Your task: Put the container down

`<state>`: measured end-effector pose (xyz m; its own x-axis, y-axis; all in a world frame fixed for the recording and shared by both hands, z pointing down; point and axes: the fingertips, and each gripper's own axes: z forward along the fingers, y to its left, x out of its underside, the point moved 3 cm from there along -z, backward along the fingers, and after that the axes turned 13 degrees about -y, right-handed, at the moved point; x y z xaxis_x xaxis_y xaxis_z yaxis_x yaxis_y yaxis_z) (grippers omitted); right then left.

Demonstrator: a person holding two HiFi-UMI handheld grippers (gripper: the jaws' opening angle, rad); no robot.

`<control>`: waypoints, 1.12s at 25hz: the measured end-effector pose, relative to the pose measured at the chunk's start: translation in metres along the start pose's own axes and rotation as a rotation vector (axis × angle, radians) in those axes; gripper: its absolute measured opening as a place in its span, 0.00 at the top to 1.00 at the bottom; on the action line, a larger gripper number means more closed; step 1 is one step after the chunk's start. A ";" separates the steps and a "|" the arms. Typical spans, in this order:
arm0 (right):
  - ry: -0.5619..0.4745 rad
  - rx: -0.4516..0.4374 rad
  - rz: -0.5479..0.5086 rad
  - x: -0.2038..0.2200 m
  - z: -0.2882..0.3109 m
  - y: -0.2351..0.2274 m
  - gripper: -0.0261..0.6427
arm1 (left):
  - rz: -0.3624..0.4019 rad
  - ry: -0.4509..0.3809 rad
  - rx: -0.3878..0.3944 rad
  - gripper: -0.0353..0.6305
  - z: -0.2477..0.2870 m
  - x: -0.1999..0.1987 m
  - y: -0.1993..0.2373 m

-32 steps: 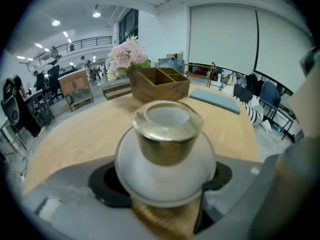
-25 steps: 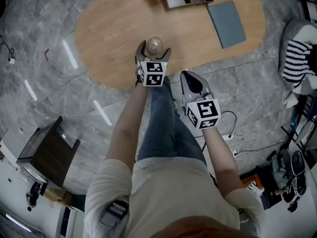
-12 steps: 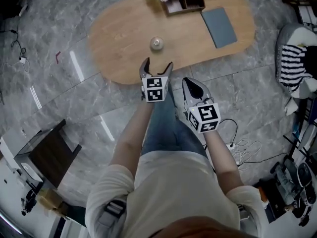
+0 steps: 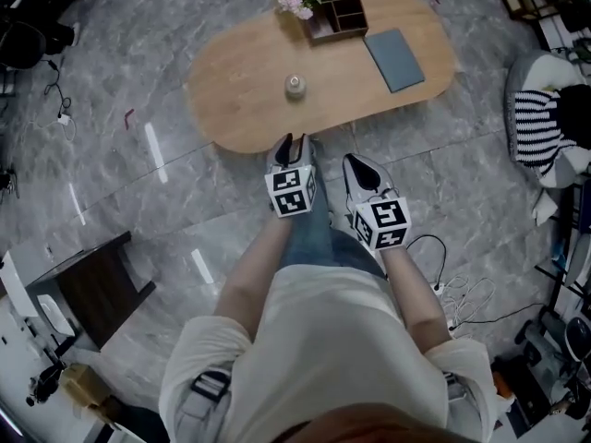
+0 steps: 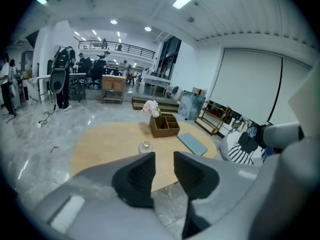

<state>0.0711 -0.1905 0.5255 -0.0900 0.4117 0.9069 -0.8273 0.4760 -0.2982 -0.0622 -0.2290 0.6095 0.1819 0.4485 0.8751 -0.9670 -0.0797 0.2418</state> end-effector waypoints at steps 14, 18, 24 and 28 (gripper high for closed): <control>-0.115 -0.042 0.008 -0.031 -0.097 0.049 0.96 | -0.018 -0.053 0.109 0.94 -0.144 -0.030 -0.057; -0.128 -0.067 -0.008 -0.037 -0.120 0.062 0.96 | 0.018 -0.058 0.131 0.94 -0.179 -0.042 -0.069; -0.150 -0.102 -0.038 -0.042 -0.150 0.078 0.96 | 0.009 -0.093 0.145 0.94 -0.223 -0.052 -0.078; -0.165 -0.121 -0.051 -0.046 -0.162 0.085 0.96 | -0.001 -0.109 0.168 0.94 -0.244 -0.055 -0.078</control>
<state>0.0941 -0.0430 0.4106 -0.1471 0.2565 0.9553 -0.7613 0.5873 -0.2749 -0.0405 -0.0307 0.4400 0.2099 0.3500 0.9129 -0.9253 -0.2307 0.3012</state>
